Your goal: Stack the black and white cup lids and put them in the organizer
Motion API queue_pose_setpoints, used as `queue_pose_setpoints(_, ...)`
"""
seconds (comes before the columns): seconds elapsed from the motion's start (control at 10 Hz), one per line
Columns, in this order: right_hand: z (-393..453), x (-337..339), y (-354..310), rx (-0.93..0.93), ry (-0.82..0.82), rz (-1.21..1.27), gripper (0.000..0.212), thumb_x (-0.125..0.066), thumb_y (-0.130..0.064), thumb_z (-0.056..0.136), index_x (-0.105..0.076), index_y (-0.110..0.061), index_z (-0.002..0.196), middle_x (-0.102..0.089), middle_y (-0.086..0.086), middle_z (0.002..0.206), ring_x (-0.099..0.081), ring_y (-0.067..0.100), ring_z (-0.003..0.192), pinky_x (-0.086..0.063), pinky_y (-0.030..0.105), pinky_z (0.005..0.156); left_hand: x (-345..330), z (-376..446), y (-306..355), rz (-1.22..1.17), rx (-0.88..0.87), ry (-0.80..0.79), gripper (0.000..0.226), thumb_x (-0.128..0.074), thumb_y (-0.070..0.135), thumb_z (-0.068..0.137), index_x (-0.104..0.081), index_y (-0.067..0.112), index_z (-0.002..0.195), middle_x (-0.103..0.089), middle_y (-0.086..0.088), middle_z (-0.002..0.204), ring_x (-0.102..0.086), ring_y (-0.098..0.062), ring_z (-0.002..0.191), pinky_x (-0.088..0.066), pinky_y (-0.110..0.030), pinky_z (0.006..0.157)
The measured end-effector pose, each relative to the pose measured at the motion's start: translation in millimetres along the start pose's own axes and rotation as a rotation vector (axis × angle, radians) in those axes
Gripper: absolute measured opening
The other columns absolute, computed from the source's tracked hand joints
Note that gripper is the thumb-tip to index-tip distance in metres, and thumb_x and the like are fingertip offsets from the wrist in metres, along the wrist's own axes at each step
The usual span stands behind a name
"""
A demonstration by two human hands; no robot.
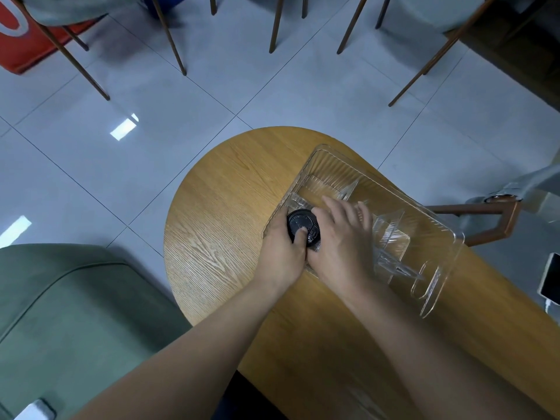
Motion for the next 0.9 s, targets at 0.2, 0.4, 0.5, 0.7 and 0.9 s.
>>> queue_pose_setpoints(0.2,-12.7,4.8,12.9,0.014,-0.014,-0.014,0.058,-0.090,-0.044,0.078,-0.074,-0.015,0.126,-0.068,0.003,0.144,-0.059,0.032,0.137,-0.026,0.062,0.128,-1.4,-2.1,-0.4,0.069,-0.034,0.023,0.052,-0.063,0.023,0.109,-0.051,0.016,0.160,-0.069,-0.003,0.145,-0.066,-0.025,0.132,-0.054,-0.045,0.114)
queue_pose_setpoints(0.4,-10.9,3.4,14.8,-0.021,-0.053,-0.032,0.054,-0.087,-0.050,0.080,-0.079,-0.015,0.120,-0.069,0.004,0.146,-0.055,0.032,0.143,-0.027,0.063,0.127,1.4,-4.2,4.0,0.144,-0.105,0.023,0.051,-0.064,0.016,0.111,-0.052,0.012,0.160,-0.069,-0.004,0.145,-0.064,-0.023,0.132,-0.043,-0.020,0.105)
queue_pose_setpoints(0.5,-11.9,4.7,14.2,-0.044,-0.071,-0.045,0.056,-0.085,-0.054,0.081,-0.078,-0.016,0.122,-0.068,0.003,0.147,-0.053,0.030,0.144,-0.025,0.062,0.128,2.5,-2.8,5.8,0.140,-0.088,0.008,0.049,-0.063,0.015,0.111,-0.053,0.010,0.159,-0.070,-0.006,0.142,-0.066,-0.026,0.132,-0.041,-0.020,0.102)
queue_pose_setpoints(0.7,-21.4,14.5,13.4,-0.073,-0.030,0.095,0.065,-0.089,-0.051,0.082,-0.072,-0.015,0.133,-0.067,0.004,0.147,-0.057,0.028,0.142,-0.026,0.062,0.129,16.4,-16.3,18.2,0.178,-0.180,-0.004,0.063,-0.065,0.018,0.110,-0.042,0.016,0.169,-0.061,0.008,0.148,-0.056,-0.009,0.137,-0.029,0.005,0.102)
queue_pose_setpoints(0.9,-54.3,59.4,23.1,-0.232,0.006,0.449,0.059,-0.073,-0.053,0.099,-0.066,-0.020,0.147,-0.060,-0.008,0.155,-0.054,0.017,0.142,-0.038,0.036,0.123,52.9,-60.8,64.3,0.135,-0.325,-0.046,0.048,-0.067,0.019,0.112,-0.056,0.022,0.159,-0.052,0.041,0.133,-0.046,0.034,0.122,-0.031,0.007,0.099)
Point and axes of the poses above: each hand's wrist, its own z-axis towards the middle knuckle, its own x-axis out of the back of the hand, y = z × x, the point moved 4 cm from there along z, towards the middle knuckle
